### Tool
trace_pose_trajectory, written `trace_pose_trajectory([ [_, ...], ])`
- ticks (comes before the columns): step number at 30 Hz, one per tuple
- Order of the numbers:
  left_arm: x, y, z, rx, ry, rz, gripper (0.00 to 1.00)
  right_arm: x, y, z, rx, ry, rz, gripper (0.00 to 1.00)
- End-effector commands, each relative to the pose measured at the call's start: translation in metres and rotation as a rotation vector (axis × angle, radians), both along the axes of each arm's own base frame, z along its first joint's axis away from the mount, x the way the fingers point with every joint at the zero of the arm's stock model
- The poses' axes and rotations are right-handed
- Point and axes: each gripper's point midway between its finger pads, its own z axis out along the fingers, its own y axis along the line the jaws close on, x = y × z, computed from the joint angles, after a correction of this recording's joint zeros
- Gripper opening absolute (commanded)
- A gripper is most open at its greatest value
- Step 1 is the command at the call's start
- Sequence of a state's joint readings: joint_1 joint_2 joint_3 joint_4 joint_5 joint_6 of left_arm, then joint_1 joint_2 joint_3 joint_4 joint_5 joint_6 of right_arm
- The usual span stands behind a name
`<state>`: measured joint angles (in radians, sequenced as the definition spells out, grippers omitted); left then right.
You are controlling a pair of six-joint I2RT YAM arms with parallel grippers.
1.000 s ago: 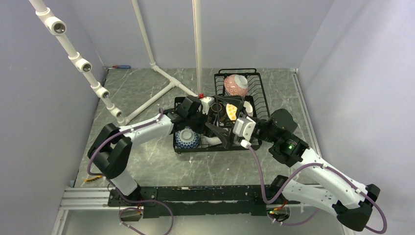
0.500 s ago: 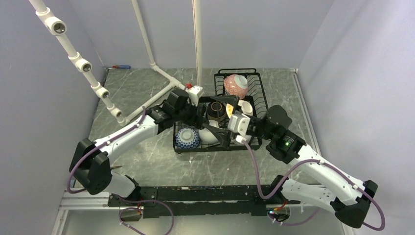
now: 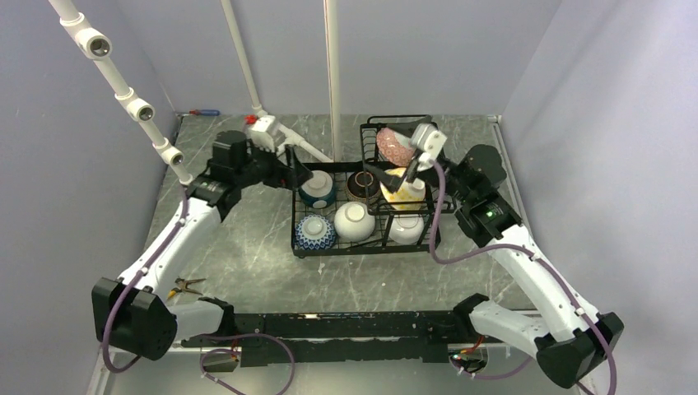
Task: Load the bowls into the dish rack
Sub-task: Reset both arms
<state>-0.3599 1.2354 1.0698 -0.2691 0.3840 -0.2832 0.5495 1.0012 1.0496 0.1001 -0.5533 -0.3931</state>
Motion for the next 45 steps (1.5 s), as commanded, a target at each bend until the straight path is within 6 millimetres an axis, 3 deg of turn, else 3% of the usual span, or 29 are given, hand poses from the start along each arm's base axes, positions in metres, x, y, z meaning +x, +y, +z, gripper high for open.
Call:
trace_pose_trajectory([
  [1,0.0,0.022,0.017,-0.116,-0.034,-0.03,0.95,0.02,-0.039,0.034,0.212,0.052,-0.105,1.0],
  [5,0.006,0.05,0.015,-0.171,-0.053,0.01,0.95,0.052,-0.104,0.037,0.412,0.123,-0.325,1.0],
  [9,0.008,0.069,0.01,-0.181,-0.102,0.039,0.95,0.077,-0.18,0.025,0.617,0.171,-0.569,1.0],
  [15,0.018,0.093,0.013,-0.119,-0.283,0.148,0.95,0.092,-0.292,-0.035,0.831,0.186,-1.022,1.0],
  [19,0.026,0.117,0.01,-0.062,-0.37,0.286,0.95,0.08,-0.363,-0.087,0.849,0.151,-1.368,1.0],
  [21,0.031,0.129,0.003,-0.033,-0.389,0.36,0.95,0.069,-0.38,-0.108,0.851,0.14,-1.479,1.0],
  [26,0.041,0.161,-0.025,0.055,-0.404,0.523,0.95,0.048,-0.392,-0.171,0.818,0.18,-1.609,1.0],
  [28,0.043,0.177,-0.038,0.092,-0.398,0.606,0.95,0.042,-0.388,-0.197,0.814,0.22,-1.611,1.0],
  [33,0.036,0.205,-0.073,0.222,-0.425,0.711,0.95,0.043,-0.366,-0.238,0.768,0.292,-1.499,1.0],
  [36,0.034,0.218,-0.095,0.242,-0.425,0.783,0.95,0.047,-0.357,-0.245,0.731,0.277,-1.438,1.0],
  [39,0.038,0.216,-0.114,0.275,-0.422,0.753,0.95,0.055,-0.349,-0.239,0.694,0.265,-1.384,1.0],
  [44,0.055,0.203,-0.118,0.366,-0.466,0.611,0.95,0.068,-0.337,-0.229,0.654,0.233,-1.297,1.0],
  [45,0.059,0.204,-0.111,0.371,-0.518,0.614,0.95,0.069,-0.335,-0.228,0.667,0.23,-1.285,1.0],
])
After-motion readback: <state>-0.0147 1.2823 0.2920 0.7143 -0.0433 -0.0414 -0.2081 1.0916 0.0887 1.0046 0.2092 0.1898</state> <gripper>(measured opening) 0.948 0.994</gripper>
